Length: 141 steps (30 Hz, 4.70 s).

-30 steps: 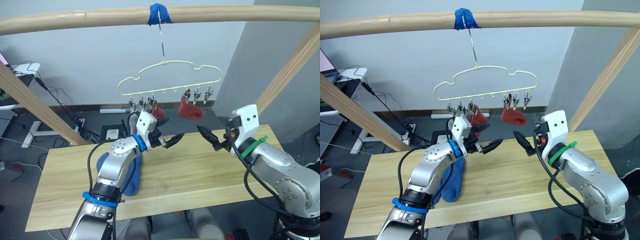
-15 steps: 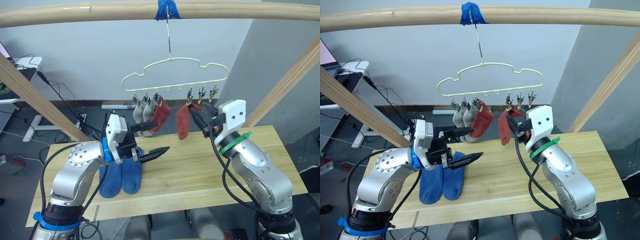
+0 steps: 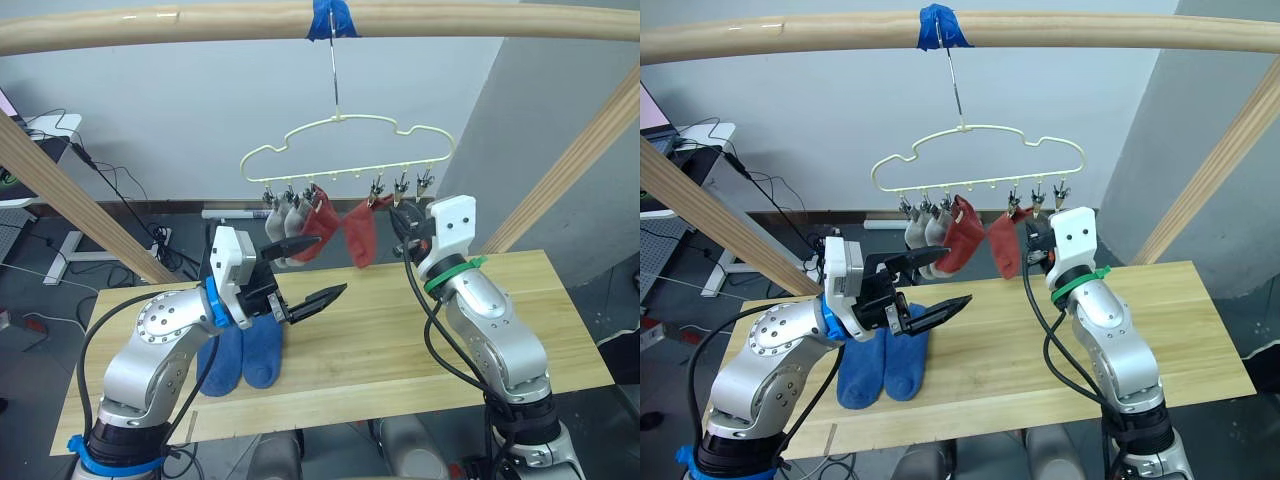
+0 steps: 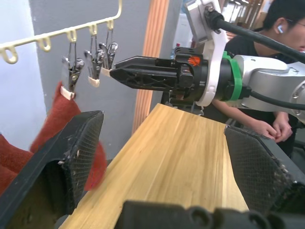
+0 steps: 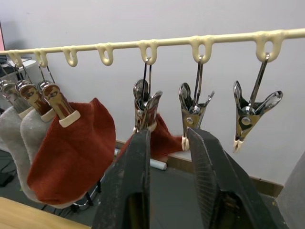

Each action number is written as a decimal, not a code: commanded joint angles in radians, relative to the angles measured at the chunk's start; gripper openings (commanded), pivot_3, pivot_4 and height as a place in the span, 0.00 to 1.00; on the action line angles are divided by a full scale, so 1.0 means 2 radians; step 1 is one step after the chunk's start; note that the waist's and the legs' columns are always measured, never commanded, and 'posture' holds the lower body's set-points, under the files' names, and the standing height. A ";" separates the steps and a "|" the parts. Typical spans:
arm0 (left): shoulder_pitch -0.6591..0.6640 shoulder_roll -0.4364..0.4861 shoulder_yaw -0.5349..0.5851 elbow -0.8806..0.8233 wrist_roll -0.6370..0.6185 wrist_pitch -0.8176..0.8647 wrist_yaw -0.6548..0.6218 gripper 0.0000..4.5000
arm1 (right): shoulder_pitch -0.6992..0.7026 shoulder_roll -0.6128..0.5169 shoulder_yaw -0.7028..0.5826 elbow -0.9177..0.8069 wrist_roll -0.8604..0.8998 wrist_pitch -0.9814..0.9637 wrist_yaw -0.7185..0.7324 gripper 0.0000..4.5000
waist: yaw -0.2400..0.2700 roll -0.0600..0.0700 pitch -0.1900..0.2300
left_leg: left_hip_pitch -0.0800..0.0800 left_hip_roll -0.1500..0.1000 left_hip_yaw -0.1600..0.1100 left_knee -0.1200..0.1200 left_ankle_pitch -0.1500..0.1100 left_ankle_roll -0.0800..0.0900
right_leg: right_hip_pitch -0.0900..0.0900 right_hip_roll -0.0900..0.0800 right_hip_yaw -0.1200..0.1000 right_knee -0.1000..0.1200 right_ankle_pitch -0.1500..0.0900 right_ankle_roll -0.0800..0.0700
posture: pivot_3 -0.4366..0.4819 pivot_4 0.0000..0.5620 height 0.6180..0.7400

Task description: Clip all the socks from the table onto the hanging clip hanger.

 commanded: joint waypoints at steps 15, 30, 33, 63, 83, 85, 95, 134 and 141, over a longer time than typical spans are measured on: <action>-0.015 -0.006 -0.006 -0.017 -0.004 -0.006 0.008 1.00 | -0.045 0.034 -0.026 0.048 -0.038 -0.029 -0.015 0.27 | 0.002 0.000 0.000 | 0.000 0.000 0.000 0.000 0.000 0.000 | 0.000 0.000 0.000 0.000 0.000 0.000 | 0.37 0.40 1.00; -0.019 -0.004 -0.009 -0.010 -0.003 -0.007 0.007 1.00 | -0.066 0.045 -0.025 0.077 -0.058 -0.046 -0.019 0.27 | 0.002 0.000 0.000 | 0.000 0.000 0.000 0.000 0.000 0.000 | 0.000 0.000 0.000 0.001 0.002 -0.002 | 0.37 0.39 1.00; -0.022 -0.004 -0.010 -0.007 -0.003 -0.008 0.006 1.00 | -0.074 0.049 -0.026 0.089 -0.060 -0.051 -0.022 0.27 | 0.002 0.000 0.000 | 0.000 0.000 0.000 0.000 0.000 0.000 | 0.000 0.000 0.000 0.001 0.002 -0.002 | 0.37 0.39 1.00; -0.024 -0.013 -0.017 -0.006 0.005 -0.012 0.011 1.00 | -0.099 0.065 -0.039 0.124 -0.068 -0.075 -0.023 0.27 | 0.002 0.000 0.000 | 0.000 0.000 0.000 0.001 0.000 0.000 | 0.000 0.000 0.000 0.001 0.002 -0.003 | 0.38 0.37 1.00; -0.025 -0.012 -0.021 -0.001 0.007 -0.020 0.013 1.00 | -0.104 0.070 -0.039 0.127 -0.067 -0.077 -0.021 0.27 | 0.002 0.000 0.000 | 0.000 0.000 0.000 0.001 0.000 0.000 | 0.000 0.000 0.000 0.002 0.002 -0.003 | 0.38 0.36 1.00; -0.026 -0.012 -0.022 -0.002 0.007 -0.019 0.013 1.00 | -0.104 0.071 -0.040 0.128 -0.067 -0.077 -0.021 0.27 | 0.002 0.000 0.000 | 0.000 0.000 0.000 0.001 0.000 0.000 | 0.000 0.000 0.000 0.002 0.002 -0.003 | 0.38 0.36 1.00; -0.028 -0.012 -0.025 -0.003 0.008 -0.019 0.014 1.00 | -0.103 0.072 -0.040 0.127 -0.071 -0.077 -0.027 0.39 | 0.002 0.000 0.000 | 0.000 0.000 0.000 0.001 0.000 0.000 | 0.000 0.000 0.000 0.002 0.002 -0.003 | 0.38 0.36 1.00; -0.023 -0.013 -0.036 -0.007 0.015 -0.027 0.019 1.00 | -0.096 0.095 -0.049 0.132 -0.053 -0.044 -0.041 0.46 | 0.002 0.000 -0.001 | 0.001 0.000 0.000 0.001 0.000 0.000 | 0.000 0.000 0.000 0.003 0.002 -0.003 | 0.38 0.33 1.00; -0.022 -0.014 -0.036 -0.007 0.015 -0.028 0.019 1.00 | -0.093 0.099 -0.043 0.129 -0.052 -0.043 -0.037 0.35 | 0.002 0.000 -0.001 | 0.001 0.000 0.000 0.001 0.000 0.000 | 0.000 0.000 0.000 0.003 0.002 -0.003 | 0.38 0.34 1.00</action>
